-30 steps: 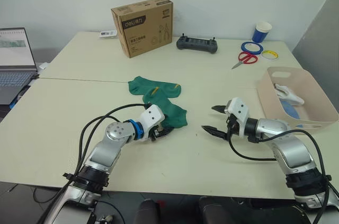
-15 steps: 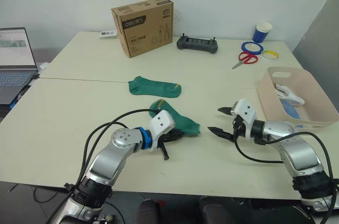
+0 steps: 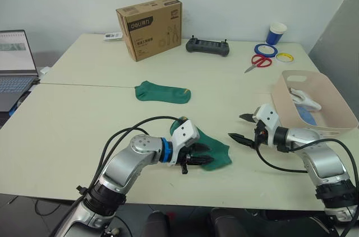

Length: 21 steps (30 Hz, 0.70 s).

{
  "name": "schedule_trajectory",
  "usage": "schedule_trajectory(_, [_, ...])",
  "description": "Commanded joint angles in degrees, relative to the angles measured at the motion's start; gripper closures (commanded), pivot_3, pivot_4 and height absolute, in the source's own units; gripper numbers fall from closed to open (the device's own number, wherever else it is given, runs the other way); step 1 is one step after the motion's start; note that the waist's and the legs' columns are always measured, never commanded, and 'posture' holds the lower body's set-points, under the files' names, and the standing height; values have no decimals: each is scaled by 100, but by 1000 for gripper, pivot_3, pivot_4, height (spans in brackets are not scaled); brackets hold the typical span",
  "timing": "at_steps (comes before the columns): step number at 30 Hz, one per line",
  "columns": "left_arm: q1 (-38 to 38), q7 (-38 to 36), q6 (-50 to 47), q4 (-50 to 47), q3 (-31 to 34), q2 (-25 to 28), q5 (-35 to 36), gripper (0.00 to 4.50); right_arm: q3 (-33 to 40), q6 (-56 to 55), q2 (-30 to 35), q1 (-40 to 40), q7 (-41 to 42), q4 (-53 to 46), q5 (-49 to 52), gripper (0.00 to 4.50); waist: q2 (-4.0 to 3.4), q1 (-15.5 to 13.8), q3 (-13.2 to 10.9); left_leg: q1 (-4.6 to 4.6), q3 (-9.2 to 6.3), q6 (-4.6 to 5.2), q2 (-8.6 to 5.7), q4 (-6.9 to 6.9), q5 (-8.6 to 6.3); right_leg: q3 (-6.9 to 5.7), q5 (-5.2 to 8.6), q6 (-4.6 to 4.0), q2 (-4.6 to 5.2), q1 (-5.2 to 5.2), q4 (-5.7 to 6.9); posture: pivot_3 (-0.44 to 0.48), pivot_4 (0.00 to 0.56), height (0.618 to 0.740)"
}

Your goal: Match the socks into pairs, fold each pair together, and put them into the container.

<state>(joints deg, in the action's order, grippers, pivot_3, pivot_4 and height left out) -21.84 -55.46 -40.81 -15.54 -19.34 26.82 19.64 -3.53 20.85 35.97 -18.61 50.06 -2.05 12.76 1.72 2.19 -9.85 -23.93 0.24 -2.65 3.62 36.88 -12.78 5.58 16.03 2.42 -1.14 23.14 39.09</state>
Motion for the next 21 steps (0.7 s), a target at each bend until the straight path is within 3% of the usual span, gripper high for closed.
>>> schedule_trajectory(1, [-20, -298, -153, -425, 403, 365, 413, 1299, 213, -87, 111, 43, 72, -131, 109, 0, 0, 9, 0, 1, 0, 0, 0, 0, 0, 0, 0, 0, 0, 0, 0, 0, 150, 740])
schedule_trajectory(5, [-14, -268, 73, -188, 883, 863, 392, 34, 271, 23, 270, 242, 328, -424, 303, 0, -1, 12, -1, 1, -1, 0, 1, -1, 0, -1, 1, 0, 0, 1, 1, 0, 150, 740])
schedule_trajectory(9, [-26, 26, 609, 704, 1466, 1044, 167, 34, 214, -120, 587, 738, 700, -956, 425, 0, -1, -5, -1, 0, 0, 0, 1, -1, 0, -2, 2, 0, 2, 1, -1, 0, 150, 740])
schedule_trajectory(12, [-87, 228, 1040, 1274, 1599, 994, -59, 34, -26, -947, 848, 1061, 927, -1087, 19, 0, 0, -9, -1, 0, 1, 0, 0, 0, 0, -2, 3, 0, 2, 1, -2, 0, 150, 740])
schedule_trajectory(15, [-346, 710, 1441, 1879, 1574, 651, -378, 34, -294, -1501, 868, 1270, 1069, -1261, -191, 0, 0, -32, -1, 1, 5, 0, 0, 1, 0, -2, 3, 1, 5, 0, -3, 0, 150, 740])
schedule_trajectory(21, [-624, 741, 1813, 2461, 1299, 215, -662, 34, -665, -2180, 730, 1219, 822, -1055, -793, 0, 2, -34, -2, -2, 7, 0, -1, 3, 0, -1, 2, 2, 4, 1, -3, 0, 150, 740])
